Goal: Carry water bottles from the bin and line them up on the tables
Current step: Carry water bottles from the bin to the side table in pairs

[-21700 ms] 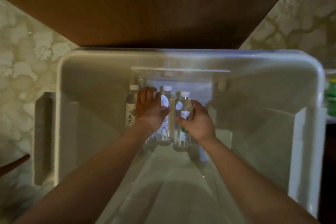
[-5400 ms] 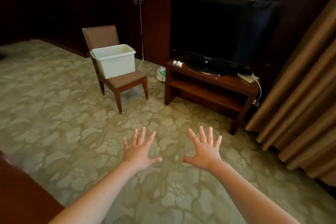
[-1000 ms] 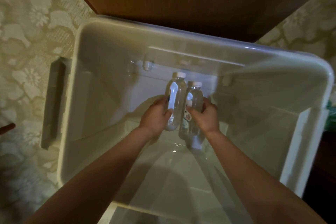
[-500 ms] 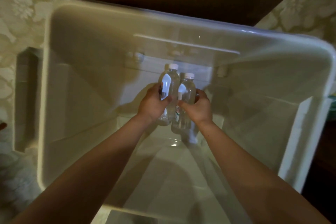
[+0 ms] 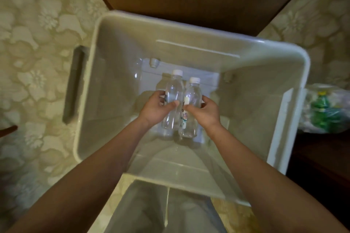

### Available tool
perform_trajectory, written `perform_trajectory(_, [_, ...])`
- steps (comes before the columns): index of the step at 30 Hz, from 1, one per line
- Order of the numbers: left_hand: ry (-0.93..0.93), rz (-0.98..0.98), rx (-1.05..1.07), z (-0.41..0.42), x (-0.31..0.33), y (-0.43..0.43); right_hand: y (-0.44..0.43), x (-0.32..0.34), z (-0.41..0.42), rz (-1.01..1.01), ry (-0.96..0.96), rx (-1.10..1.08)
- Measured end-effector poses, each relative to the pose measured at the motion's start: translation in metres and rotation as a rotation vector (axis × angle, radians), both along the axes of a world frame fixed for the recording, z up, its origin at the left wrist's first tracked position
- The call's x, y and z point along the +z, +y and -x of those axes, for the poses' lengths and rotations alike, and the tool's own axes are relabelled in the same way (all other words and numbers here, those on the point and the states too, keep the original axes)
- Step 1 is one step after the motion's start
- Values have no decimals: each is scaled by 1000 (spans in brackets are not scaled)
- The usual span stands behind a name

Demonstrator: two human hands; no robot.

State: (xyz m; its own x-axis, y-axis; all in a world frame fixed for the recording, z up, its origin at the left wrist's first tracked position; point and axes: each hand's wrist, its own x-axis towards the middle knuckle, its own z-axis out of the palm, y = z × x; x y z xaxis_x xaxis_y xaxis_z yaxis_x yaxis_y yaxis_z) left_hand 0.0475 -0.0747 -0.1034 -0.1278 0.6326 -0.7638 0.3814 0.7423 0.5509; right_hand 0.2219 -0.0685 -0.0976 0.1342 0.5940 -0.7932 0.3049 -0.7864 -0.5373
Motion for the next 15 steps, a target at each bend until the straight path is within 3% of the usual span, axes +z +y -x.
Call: perform_trajectory(15, [-212, -180, 211, 37, 197, -42, -12, 182, 34, -112, 192, 40])
